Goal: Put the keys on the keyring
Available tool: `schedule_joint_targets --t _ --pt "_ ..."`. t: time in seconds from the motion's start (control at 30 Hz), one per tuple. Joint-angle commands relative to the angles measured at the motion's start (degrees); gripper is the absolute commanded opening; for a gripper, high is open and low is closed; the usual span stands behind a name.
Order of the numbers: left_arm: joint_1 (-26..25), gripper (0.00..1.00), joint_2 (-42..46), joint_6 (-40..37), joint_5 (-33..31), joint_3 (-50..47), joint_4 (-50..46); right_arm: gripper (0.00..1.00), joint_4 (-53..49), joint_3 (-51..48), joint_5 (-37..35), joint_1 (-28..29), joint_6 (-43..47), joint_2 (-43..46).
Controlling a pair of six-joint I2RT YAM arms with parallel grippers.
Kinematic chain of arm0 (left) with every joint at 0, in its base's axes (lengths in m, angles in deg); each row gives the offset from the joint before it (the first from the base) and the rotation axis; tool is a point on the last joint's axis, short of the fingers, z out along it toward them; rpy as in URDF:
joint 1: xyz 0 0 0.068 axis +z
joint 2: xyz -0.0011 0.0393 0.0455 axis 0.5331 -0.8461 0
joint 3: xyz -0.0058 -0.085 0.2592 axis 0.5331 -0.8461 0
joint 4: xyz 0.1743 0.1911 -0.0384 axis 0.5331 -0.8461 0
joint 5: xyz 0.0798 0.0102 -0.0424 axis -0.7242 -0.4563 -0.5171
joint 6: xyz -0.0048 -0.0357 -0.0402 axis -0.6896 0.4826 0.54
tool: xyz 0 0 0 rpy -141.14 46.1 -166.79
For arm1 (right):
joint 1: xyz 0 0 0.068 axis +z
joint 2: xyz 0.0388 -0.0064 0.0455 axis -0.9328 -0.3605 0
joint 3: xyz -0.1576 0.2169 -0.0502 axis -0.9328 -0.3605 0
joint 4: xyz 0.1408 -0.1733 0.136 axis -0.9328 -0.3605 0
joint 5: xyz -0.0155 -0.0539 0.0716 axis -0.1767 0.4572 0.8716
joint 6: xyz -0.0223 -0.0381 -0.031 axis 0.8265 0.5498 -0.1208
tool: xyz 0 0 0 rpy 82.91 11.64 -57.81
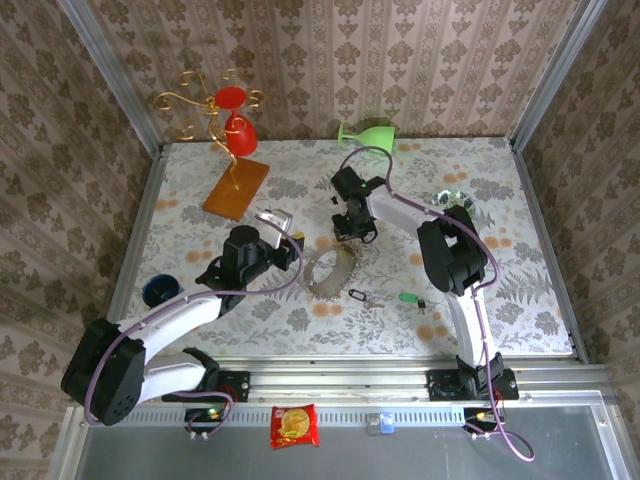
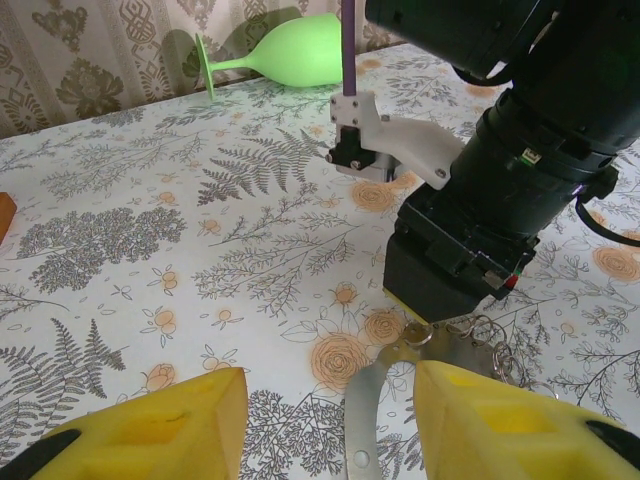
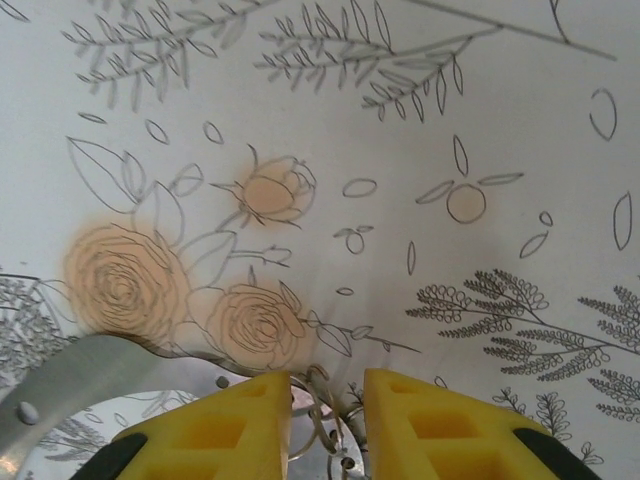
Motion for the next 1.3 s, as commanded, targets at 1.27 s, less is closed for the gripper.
schedule_joint_targets --t 1.27 --pt "1.0 0.47 6.3 -3.6 -6.5 -0.2 -1.8 0.0 8.4 -6.2 4.0 1.1 7.2 10.5"
